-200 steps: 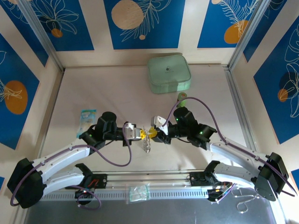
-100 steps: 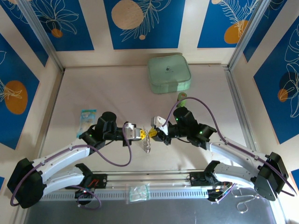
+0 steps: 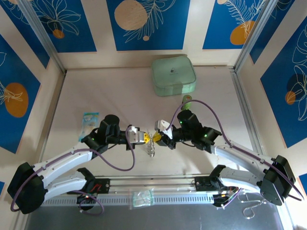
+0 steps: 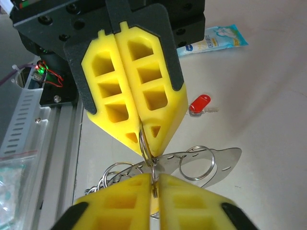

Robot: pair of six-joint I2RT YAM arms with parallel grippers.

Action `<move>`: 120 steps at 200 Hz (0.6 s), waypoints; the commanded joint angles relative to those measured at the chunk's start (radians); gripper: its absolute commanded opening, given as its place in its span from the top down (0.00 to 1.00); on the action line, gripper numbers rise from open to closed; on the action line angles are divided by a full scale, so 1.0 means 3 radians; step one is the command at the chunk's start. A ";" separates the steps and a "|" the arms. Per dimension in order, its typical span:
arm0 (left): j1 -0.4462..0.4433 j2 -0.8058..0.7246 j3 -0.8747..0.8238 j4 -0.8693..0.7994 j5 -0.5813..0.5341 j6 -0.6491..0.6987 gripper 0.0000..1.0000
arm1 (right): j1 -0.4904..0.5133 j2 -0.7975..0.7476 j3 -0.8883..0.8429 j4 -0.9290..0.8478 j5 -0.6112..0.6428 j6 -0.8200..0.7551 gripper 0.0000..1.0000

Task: Put the keys on the keyring

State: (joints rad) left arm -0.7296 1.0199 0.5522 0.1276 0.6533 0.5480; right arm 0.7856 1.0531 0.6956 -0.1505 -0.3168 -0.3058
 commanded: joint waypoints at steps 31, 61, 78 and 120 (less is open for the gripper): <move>-0.0017 -0.0035 0.0019 0.0142 0.0134 -0.0033 1.00 | -0.0037 -0.0079 0.0055 -0.0112 -0.0113 -0.0018 1.00; -0.0017 -0.0050 0.0013 0.0160 0.0153 -0.0045 1.00 | -0.0038 0.0029 -0.0036 -0.0062 -0.0042 0.0003 1.00; -0.0012 -0.0061 -0.0004 0.0226 0.0183 -0.0080 1.00 | 0.0000 0.0146 -0.0019 -0.0086 -0.0013 -0.0006 1.00; -0.0012 -0.0071 -0.0025 0.0258 0.0171 -0.0078 1.00 | 0.0020 0.0082 -0.0002 -0.0070 0.0046 -0.0014 0.91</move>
State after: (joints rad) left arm -0.7296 1.0199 0.5377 0.1337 0.6533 0.5320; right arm 0.7864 1.0966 0.6960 -0.1505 -0.3218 -0.3088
